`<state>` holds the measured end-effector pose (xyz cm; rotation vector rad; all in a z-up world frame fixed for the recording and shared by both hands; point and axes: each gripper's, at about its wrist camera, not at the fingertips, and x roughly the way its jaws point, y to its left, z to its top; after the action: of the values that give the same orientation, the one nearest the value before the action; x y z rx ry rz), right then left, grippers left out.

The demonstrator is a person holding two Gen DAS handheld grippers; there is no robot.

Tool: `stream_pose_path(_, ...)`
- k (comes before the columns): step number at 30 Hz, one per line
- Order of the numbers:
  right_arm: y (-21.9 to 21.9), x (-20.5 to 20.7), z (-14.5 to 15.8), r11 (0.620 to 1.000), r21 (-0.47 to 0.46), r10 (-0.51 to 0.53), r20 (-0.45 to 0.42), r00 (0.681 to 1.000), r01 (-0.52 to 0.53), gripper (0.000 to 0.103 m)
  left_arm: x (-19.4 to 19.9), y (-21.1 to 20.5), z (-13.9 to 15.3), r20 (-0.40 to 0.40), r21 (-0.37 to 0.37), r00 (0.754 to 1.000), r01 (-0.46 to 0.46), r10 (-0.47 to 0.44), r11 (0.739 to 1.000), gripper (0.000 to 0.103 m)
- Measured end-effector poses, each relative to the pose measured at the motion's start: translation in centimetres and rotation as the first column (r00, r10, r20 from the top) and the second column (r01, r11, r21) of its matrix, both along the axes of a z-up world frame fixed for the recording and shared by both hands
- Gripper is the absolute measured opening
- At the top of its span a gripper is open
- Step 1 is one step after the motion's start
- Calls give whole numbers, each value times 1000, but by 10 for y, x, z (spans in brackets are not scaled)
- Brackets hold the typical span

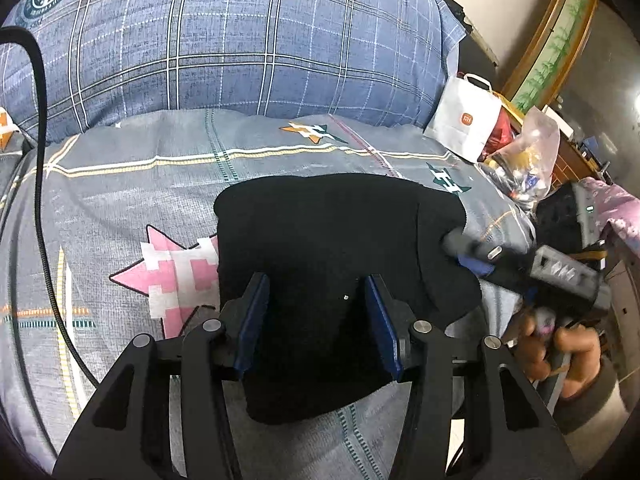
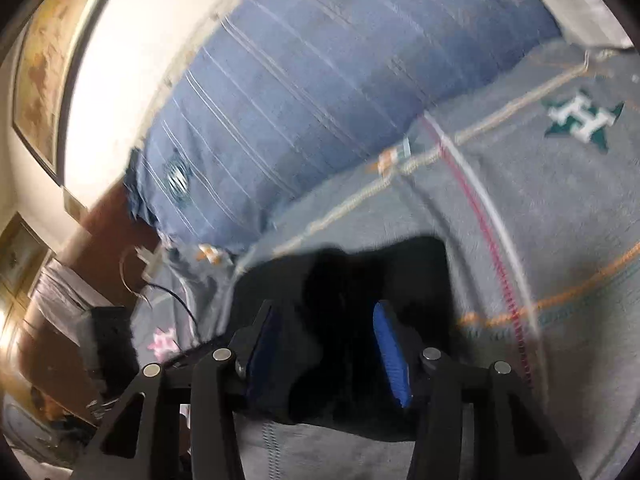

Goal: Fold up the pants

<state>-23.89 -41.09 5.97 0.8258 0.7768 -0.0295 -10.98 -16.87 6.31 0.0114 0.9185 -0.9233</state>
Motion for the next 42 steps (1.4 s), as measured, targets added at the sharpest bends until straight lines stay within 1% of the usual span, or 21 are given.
stream_pose_path(1, 8, 6, -3, 1000, -8, 30, 1, 1000, -30, 48, 0, 1, -1, -5, -1, 1000, -7, 7, 1000, 48)
stream_pose_path(3, 25, 18, 0, 995, -52, 87, 27, 996, -86, 28, 0, 1, 0, -5, 8, 1000, -18, 18, 1000, 48)
stream_pose_path(5, 33, 23, 14, 988, -124, 95, 56, 994, -88, 12, 1, 2, 8, 0, 20, 1000, -28, 28, 999, 48)
stream_pose_path(7, 25, 20, 38, 988, -139, 80, 132, 988, -62, 10, 0, 4, 22, 4, -22, 1000, -22, 22, 1000, 48)
stream_pose_path(10, 13, 10, 67, 978, -207, 73, 163, 984, -38, 10, -4, 6, 42, 51, -68, 998, -31, 34, 997, 48)
stream_pose_path(12, 6, 3, 71, 968, -249, 57, 136, 989, -21, 10, -4, 5, 47, 64, -88, 997, -36, 42, 995, 54)
stream_pose_path(13, 4, 0, 68, 964, -266, 44, 110, 993, -14, 10, -3, 3, 46, 63, -88, 997, -37, 42, 995, 58)
stream_pose_path(15, -1, -2, 53, 954, -299, 7, 40, 999, 5, 10, -1, -7, 38, 55, -56, 998, -37, 41, 998, 59)
stream_pose_path(17, -7, -2, 32, 952, -304, -23, -13, 1000, 18, 10, -1, -22, 22, 40, -12, 999, -12, 12, 1000, 59)
stream_pose_path(18, -8, 0, 18, 953, -303, -38, -45, 998, 22, 10, -1, -28, 13, 38, 17, 999, -8, 7, 1000, 59)
stream_pose_path(19, -10, 2, 12, 950, -311, -51, -65, 997, 28, 11, -1, -36, 2, 45, 72, 999, -15, 11, 997, 59)
stream_pose_path(20, -9, 3, 5, 944, -328, -65, -88, 994, 33, 12, -1, -39, -2, 47, 90, 999, -18, 14, 996, 59)
stream_pose_path(21, -9, 3, 6, 943, -331, -72, -85, 994, 40, 12, 0, -39, -5, 48, 90, 999, -24, 19, 996, 59)
stream_pose_path(23, -11, -1, 17, 931, -358, -107, -88, 990, 69, 25, 4, -36, -6, 27, 84, 999, -36, 34, 996, 59)
stream_pose_path(25, -11, -5, 32, 913, -402, -115, -85, 990, 71, 25, 7, -31, -2, 2, 83, 999, -45, 45, 996, 59)
stream_pose_path(26, -10, -7, 39, 910, -409, -108, -72, 992, 69, 25, 7, -30, 2, 9, 82, 999, -50, 50, 995, 59)
stream_pose_path(28, -7, -12, 56, 910, -409, -79, -23, 997, 63, 25, 5, -28, 13, 57, 81, 997, -64, 59, 995, 59)
stream_pose_path(31, 7, -8, 72, 907, -420, -14, 29, 999, 25, 25, 3, -33, 25, 91, 71, 994, -62, 55, 996, 59)
stream_pose_path(34, 20, 3, 71, 902, -432, 29, 36, 999, -11, 25, 6, -48, 27, 114, 104, 992, -67, 55, 992, 59)
stream_pose_path(38, 24, 22, 56, 904, -426, 37, 5, 999, -31, 25, 13, -63, 15, 106, 145, 992, -77, 62, 986, 59)
stream_pose_path(42, 19, 37, 35, 893, -448, 16, -77, 997, -49, 25, 19, -71, 8, 127, 168, 989, -101, 80, 981, 60)
